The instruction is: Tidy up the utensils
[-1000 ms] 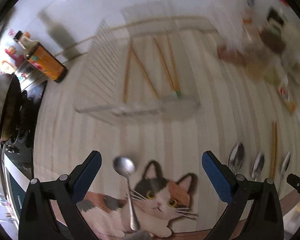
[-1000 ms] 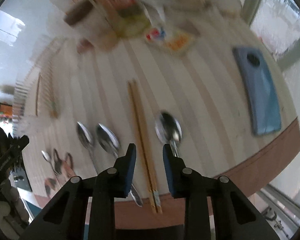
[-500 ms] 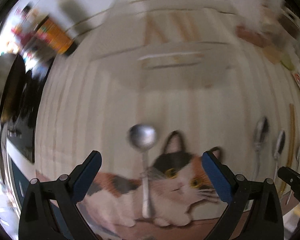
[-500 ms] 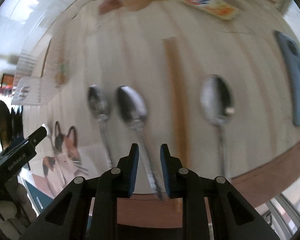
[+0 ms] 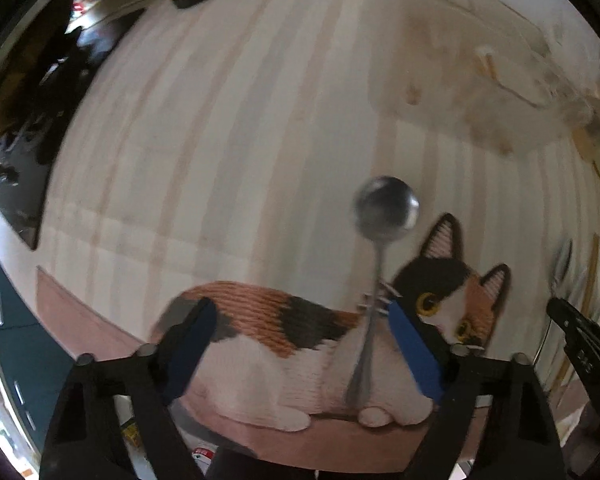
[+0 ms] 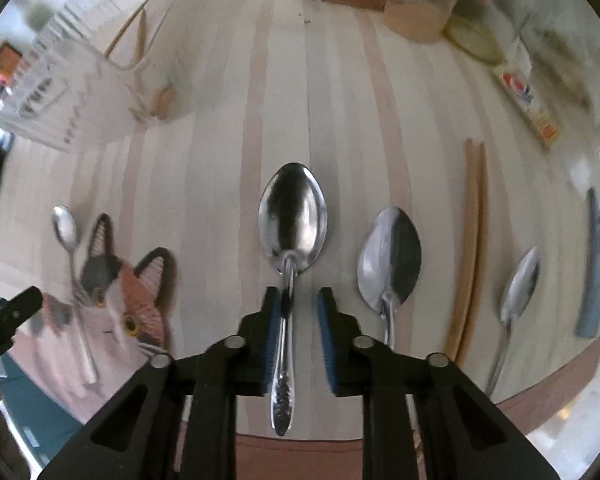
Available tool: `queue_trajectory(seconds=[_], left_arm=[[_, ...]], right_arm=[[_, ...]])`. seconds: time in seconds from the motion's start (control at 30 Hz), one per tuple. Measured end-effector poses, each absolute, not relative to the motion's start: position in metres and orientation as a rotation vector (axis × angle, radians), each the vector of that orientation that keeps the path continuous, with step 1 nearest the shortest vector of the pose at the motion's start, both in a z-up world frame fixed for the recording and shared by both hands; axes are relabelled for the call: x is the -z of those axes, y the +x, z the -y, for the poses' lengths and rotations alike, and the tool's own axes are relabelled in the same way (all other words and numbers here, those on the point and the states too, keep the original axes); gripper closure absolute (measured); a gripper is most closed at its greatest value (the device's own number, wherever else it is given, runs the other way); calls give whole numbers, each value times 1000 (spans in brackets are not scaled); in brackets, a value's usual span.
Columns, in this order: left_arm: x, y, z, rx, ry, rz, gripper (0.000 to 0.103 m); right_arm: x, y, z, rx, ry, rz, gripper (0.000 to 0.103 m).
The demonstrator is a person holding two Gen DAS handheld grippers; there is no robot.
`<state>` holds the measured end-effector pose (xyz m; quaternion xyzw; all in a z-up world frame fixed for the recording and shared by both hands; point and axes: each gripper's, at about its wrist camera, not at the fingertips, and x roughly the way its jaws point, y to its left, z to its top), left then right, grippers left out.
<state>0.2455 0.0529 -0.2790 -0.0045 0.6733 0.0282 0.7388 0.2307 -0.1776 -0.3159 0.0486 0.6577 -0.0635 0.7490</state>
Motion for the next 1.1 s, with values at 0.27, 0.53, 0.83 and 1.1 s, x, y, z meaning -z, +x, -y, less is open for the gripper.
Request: queue_trajectory(seconds=[0.27, 0.53, 0.83, 1.1], left_arm=[[298, 260, -34, 3, -19, -1506, 48], [310, 292, -36, 33, 18, -1476, 57], [308, 308, -18, 59, 79, -1438, 103], [289, 275, 3, 51, 119, -1384, 103]], right_arm=[[321, 222, 158, 92, 133, -1465, 96], [319, 217, 180, 96, 211, -1476, 96], [314, 221, 187, 109, 218, -1469, 96], [307, 211, 193, 101, 251, -1449, 99]])
